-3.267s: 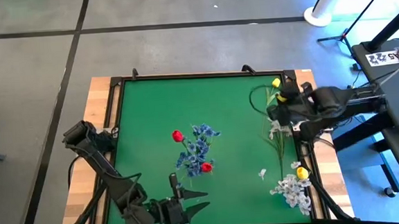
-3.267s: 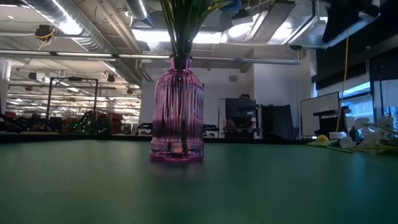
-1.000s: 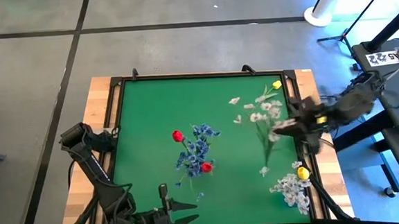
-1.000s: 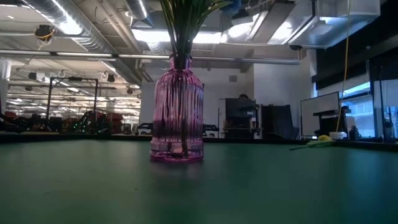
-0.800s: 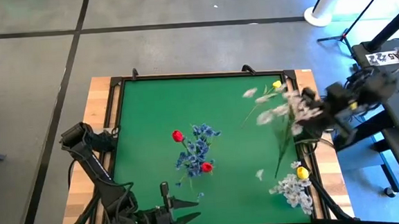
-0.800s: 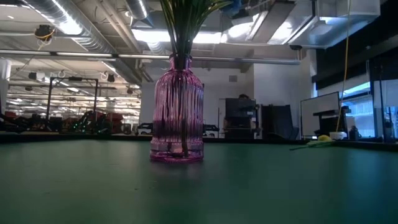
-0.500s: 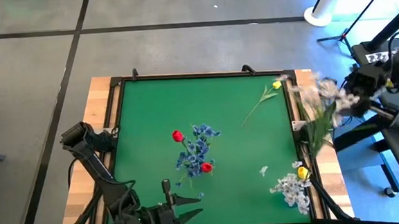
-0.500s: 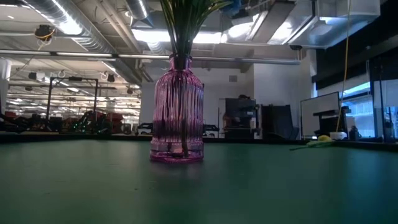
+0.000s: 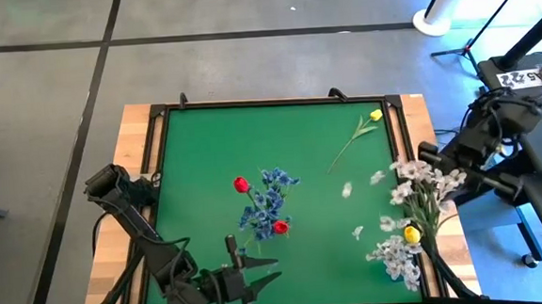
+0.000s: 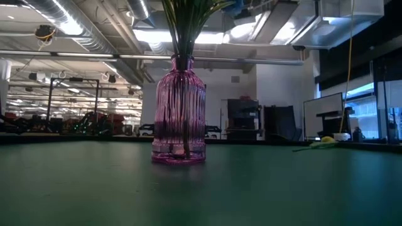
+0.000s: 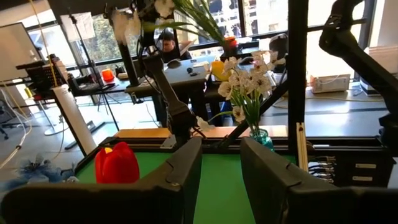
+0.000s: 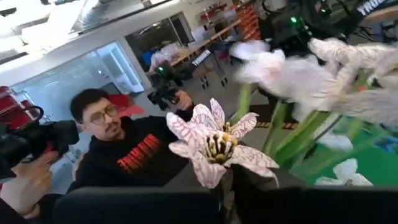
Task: Sort flowers into vase by color
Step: Put the white flowers into the blue vase
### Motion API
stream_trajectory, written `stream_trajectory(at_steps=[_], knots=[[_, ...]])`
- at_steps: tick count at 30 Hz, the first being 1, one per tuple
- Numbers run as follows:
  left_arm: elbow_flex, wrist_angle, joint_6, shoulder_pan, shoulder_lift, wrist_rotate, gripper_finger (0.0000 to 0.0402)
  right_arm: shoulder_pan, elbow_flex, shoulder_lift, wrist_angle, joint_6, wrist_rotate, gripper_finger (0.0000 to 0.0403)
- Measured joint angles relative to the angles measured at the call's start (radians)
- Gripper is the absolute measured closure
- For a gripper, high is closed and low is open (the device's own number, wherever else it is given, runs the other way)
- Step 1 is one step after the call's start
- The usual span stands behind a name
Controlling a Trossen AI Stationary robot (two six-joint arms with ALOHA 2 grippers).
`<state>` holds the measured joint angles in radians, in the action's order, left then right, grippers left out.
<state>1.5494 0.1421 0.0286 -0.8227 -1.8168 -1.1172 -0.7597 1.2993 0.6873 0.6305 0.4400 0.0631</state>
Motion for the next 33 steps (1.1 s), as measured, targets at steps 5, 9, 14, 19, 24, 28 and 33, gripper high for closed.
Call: stream_trajectory(at_steps=[5,9,14,19,24,28,33], knots=[[0.0,0.0,-0.012,0.0,0.0,0.0,0.0294,0.0,-0.058,-0.004,0.003,-0.039,0.021,0.0393],[0.0,0.0,-0.031,-0.001,0.0,0.0,0.0294,0.0,-0.073,-0.004,-0.028,-0.086,0.078,0.0395],[0.0,0.0,-0.053,-0.002,0.0,0.0,0.0294,0.0,-0.086,-0.005,-0.075,-0.146,0.143,0.0389],[0.0,0.0,-0.056,-0.002,0.0,0.0,0.0294,-0.019,-0.146,-0.004,-0.148,-0.243,0.267,0.0396],[0.0,0.0,-0.056,-0.002,0.0,0.0,0.0294,-0.141,-0.201,-0.009,-0.195,-0.329,0.221,0.0395],[0.0,0.0,-0.056,-0.002,0.0,-0.001,0.0294,-0.272,-0.242,-0.009,-0.22,-0.365,0.083,0.0389],[0.0,0.0,-0.055,0.0,0.0,0.0,0.0294,-0.429,-0.273,0.002,-0.219,-0.415,-0.061,0.0388]])
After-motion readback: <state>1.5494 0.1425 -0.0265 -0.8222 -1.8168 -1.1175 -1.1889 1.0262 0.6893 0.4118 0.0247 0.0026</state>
